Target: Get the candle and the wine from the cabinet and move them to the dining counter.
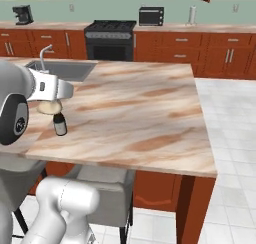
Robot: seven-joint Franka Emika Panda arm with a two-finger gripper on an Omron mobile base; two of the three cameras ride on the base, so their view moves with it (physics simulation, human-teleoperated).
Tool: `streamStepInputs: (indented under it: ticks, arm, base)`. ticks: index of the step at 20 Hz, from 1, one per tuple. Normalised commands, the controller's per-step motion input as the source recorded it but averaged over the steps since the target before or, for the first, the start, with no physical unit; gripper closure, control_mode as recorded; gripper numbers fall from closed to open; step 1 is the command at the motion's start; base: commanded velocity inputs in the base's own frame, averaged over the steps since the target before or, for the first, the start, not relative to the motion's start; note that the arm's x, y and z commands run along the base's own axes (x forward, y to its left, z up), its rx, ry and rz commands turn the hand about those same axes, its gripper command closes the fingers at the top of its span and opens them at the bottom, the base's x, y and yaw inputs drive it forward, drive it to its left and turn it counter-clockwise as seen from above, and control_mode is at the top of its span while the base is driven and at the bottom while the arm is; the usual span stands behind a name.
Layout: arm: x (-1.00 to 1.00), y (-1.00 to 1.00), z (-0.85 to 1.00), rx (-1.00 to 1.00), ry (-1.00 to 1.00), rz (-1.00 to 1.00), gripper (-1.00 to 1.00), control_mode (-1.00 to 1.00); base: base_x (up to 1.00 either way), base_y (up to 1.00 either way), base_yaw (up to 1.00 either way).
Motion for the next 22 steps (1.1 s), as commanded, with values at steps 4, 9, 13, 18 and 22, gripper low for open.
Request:
streamStepInputs:
  ticks: [4,9,13,18,22]
  arm:
    - [0.0,0.0,0.0,0.0,0.0,0.0,1.0,1.0]
    - [0.0,0.0,0.0,0.0,0.0,0.0,1.0,-1.0]
    - [0.32,-0.07,-0.48,-0.02,-0.05,0.07,1.0,-1.0]
    - [0.94,-0.3,-0.91,0.0,0.02,0.29,1.0,-1.0]
    - [0.87,-0.08,-1.0,-0.05,0.01,0.4,1.0,-1.0]
  base:
    - [0.15,0.05,0.09]
    - [0.01,0.03,0.0]
    - [0.0,0.0,0.0]
    - [0.0,0.0,0.0]
    - [0.0,0.0,0.0]
